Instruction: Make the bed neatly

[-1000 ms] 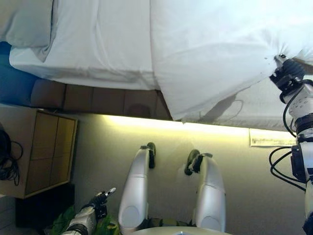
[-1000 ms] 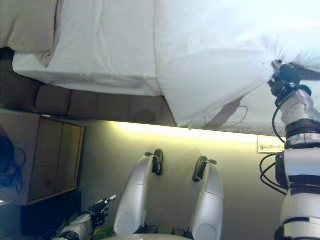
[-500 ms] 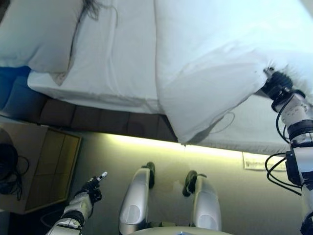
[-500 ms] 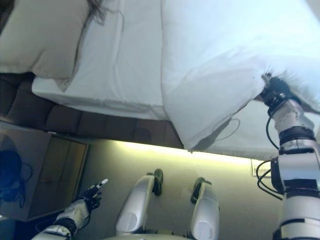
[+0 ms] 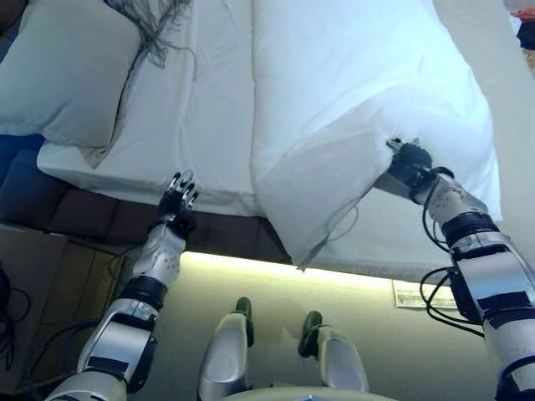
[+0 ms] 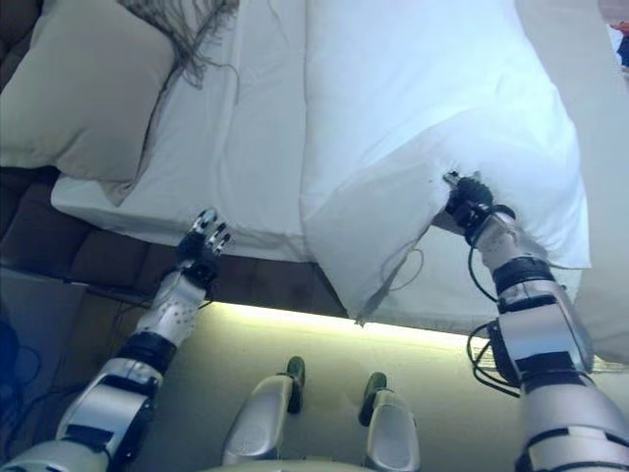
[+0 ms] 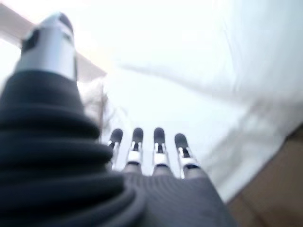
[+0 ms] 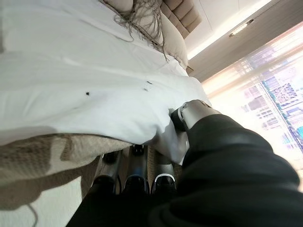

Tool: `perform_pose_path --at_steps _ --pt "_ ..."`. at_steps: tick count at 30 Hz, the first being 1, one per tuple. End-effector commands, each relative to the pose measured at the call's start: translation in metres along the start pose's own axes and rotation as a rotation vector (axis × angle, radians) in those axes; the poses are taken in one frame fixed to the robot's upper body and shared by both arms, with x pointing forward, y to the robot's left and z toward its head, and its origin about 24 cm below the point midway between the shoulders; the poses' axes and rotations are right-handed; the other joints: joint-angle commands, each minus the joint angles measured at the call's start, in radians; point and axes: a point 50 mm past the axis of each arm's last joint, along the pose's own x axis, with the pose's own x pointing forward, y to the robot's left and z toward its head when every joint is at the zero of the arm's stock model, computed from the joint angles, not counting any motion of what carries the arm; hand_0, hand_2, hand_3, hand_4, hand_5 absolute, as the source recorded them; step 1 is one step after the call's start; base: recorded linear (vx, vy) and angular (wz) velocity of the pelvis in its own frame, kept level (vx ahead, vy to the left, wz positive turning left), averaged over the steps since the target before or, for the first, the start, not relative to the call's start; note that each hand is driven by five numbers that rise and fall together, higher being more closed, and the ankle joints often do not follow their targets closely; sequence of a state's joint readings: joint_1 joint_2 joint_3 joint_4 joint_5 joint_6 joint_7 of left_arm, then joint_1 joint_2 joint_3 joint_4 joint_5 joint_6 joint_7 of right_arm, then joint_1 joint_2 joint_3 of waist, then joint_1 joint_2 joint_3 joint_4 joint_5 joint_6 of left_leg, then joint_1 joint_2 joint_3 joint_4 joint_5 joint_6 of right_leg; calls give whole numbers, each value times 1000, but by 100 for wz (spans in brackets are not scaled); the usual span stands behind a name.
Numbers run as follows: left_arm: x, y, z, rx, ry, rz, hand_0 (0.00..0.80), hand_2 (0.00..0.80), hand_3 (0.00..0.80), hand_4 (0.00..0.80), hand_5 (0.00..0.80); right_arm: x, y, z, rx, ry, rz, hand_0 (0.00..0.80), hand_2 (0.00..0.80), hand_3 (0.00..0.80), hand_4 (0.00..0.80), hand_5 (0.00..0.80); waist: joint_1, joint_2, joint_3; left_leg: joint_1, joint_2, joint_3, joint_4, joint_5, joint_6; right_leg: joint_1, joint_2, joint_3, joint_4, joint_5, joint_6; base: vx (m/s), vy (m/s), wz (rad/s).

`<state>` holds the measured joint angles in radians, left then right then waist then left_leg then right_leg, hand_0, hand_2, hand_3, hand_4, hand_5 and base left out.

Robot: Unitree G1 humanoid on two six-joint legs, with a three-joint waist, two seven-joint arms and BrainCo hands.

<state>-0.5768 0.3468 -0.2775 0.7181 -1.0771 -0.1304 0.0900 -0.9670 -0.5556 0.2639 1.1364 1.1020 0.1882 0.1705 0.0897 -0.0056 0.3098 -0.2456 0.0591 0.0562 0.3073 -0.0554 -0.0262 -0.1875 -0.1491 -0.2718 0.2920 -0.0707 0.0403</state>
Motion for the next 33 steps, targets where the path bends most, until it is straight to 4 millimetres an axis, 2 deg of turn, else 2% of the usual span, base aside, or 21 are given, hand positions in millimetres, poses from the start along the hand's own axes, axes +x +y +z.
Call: perform_pose_path --at_steps 1,4,7,11,13,16,17,18,25,33 --pt "8 -37 -7 -78 59 -106 0 0 0 0 0 6 53 20 -27 -98 229 800 800 800 800 800 -5 -36 -69 11 47 4 -52 27 -58 3 -18 24 -94 41 18 -21 -74 -1" --pt "7 -51 -23 -241 144 -113 0 0 0 0 0 8 72 21 -5 -129 272 800 800 800 800 800 -12 -57 -53 -8 59 8 -41 22 -62 -11 -5 25 -96 45 16 -67 -131 1" --pt "-1 -63 -52 -433 265 -106 0 0 0 0 0 9 91 26 27 -169 317 800 800 800 800 800 -18 -83 -33 -25 67 7 -38 19 -61 -20 10 29 -107 53 17 -76 -139 -5" --pt "-20 -70 -97 -712 442 -45 0 0 0 0 0 7 106 35 57 -217 384 800 800 800 800 800 -19 -111 -12 -39 72 6 -34 14 -58 -23 22 30 -118 61 19 -36 -118 -5" --pt "-29 -71 -113 -855 533 -18 0 0 0 0 0 4 114 42 66 -252 422 800 800 800 800 800 -15 -128 0 -55 78 7 -26 10 -58 -31 24 26 -117 64 19 -58 -139 -4" --pt "-38 -72 -125 -980 632 16 0 0 0 0 0 -1 126 52 86 -299 473 800 800 800 800 800 -7 -150 17 -76 85 2 -12 3 -59 -37 30 21 -112 64 20 -56 -187 -5" --pt "-42 -72 -131 -985 671 27 0 0 0 0 0 -2 130 55 90 -311 490 800 800 800 800 800 -4 -158 21 -80 87 0 -7 0 -59 -39 32 20 -110 64 20 61 -171 -2" --pt "-45 -71 -135 -987 691 38 0 0 0 0 0 -3 132 56 95 -315 501 800 800 800 800 800 -3 -160 19 -72 92 -9 -1 -30 -65 -29 39 27 -106 43 28 73 -163 1" --pt "-62 -82 -156 -978 877 2 0 0 0 0 0 -13 158 56 109 -339 610 800 800 800 800 800 -10 -192 36 -70 108 -7 21 -48 -65 -10 53 28 -113 44 25 24 -121 -2" --pt "-66 -105 -164 -977 900 -66 0 0 0 0 0 -22 181 51 168 -348 708 800 800 800 800 800 -41 -198 49 -81 120 0 30 -50 -73 -21 63 48 -112 43 24 0 -46 -2"
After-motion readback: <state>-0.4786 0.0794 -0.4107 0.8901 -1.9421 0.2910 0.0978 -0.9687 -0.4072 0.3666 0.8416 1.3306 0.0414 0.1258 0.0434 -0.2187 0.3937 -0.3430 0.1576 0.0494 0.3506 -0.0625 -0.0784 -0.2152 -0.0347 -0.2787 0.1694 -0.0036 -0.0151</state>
